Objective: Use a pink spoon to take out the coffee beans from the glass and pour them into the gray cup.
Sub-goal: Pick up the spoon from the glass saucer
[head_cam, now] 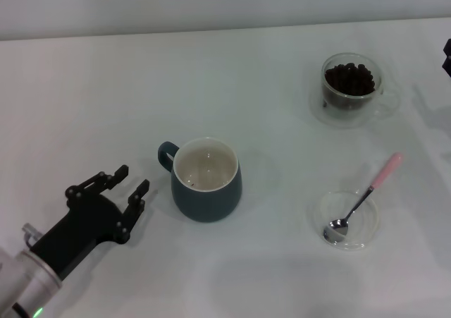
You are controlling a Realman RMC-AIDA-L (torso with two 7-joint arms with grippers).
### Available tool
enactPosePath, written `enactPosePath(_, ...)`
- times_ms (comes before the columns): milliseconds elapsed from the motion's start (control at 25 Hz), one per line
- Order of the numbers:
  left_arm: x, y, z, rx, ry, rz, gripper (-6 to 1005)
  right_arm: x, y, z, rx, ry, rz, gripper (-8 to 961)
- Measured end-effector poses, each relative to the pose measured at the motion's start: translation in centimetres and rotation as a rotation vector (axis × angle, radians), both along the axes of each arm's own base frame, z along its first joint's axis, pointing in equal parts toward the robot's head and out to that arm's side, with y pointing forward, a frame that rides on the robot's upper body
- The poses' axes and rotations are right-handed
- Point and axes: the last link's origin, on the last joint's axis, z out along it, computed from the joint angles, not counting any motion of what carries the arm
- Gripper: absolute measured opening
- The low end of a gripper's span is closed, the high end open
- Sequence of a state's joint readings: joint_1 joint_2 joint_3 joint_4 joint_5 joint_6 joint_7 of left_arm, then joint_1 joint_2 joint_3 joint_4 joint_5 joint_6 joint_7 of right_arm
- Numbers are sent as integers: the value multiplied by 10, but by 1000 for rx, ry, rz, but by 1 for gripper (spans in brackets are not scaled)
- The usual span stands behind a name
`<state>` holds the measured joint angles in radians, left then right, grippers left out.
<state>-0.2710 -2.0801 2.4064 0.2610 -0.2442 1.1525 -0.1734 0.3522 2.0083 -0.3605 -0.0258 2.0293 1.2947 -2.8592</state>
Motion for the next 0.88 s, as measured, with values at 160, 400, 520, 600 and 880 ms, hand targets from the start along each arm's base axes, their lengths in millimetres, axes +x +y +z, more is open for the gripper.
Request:
enactPosePath(160, -7, -7, 11, 60, -40, 31, 380, 1, -2, 1, 2, -1, -2, 778)
enactPosePath(400, -26, -15, 44, 241, -93, 96, 380, 7, -13, 2, -21, 89, -3, 778)
enactPosePath(520, -30, -15, 52, 282, -106, 109, 380, 18, -27, 13, -42, 202, -19, 778)
enactPosePath(600, -35, -15, 61, 334, -118, 136, 380, 25, -36, 21, -59, 284, -34, 778)
enactPosePath(880, -45, -12, 81, 443, -138, 187, 380, 45, -58, 36, -227, 625, -126, 778)
